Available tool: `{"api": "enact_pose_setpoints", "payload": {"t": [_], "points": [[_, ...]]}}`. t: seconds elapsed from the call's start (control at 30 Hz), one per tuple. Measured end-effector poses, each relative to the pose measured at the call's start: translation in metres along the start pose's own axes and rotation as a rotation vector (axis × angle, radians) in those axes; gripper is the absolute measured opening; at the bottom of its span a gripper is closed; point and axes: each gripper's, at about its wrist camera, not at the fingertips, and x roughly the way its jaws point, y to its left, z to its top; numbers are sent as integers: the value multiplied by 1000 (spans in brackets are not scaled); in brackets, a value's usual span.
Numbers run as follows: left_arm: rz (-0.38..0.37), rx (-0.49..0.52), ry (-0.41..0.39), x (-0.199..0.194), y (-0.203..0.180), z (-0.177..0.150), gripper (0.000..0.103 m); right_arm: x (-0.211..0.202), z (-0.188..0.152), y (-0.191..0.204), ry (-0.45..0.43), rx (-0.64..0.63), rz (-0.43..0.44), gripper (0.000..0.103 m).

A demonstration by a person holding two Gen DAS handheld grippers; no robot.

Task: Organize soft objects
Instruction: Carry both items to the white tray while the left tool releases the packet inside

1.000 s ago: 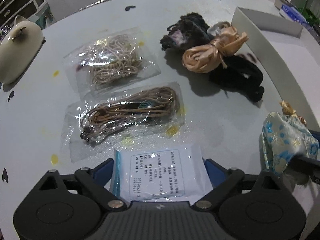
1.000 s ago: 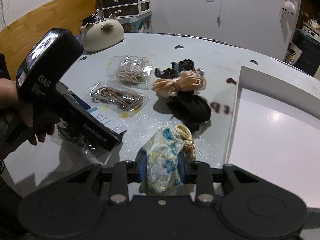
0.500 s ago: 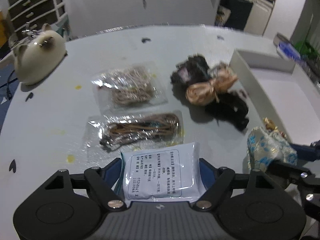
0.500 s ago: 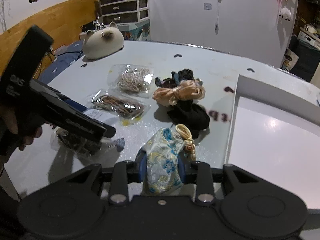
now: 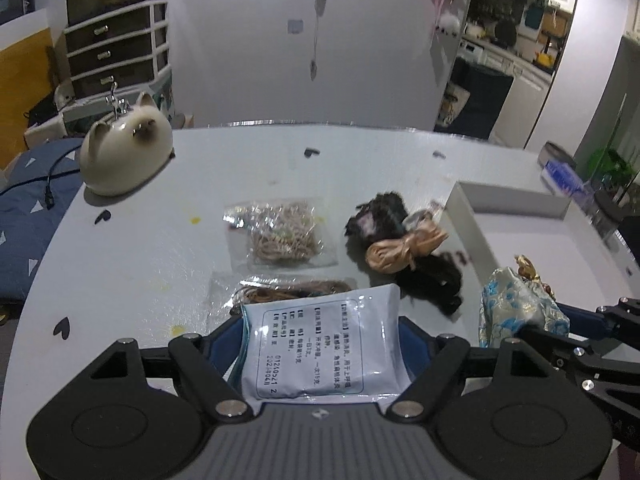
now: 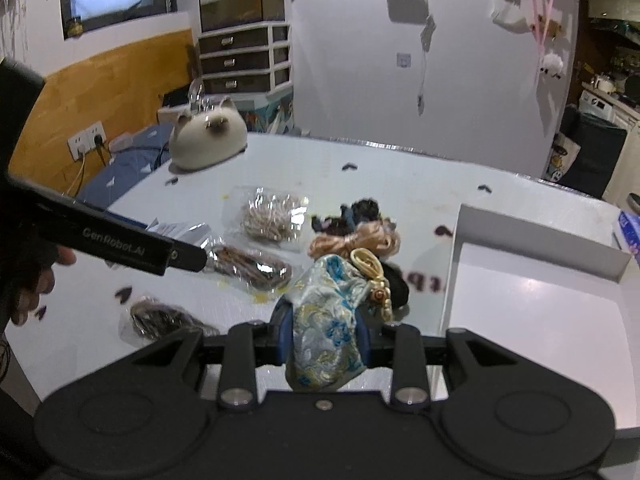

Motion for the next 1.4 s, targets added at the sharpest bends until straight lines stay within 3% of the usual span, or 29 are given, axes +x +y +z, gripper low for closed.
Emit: {"api": "enact_pose_setpoints", "payload": {"t": [0.23,0.47,1.03,1.4], "points": [[-30,-2,-71,-25,-20,5,81,-32,7,-10,-71,37,-34,33],[-48,2,-62,-21,-61,5,81,-51,-3,-39,-95,64,-63,33],[-82,23,-28,21,-205,26,81,-79,-17,-186,-80,123,-94,33],[-121,-12,58,61,-261,25,81,-82,-34,-260,-35,155,-114,33]]}}
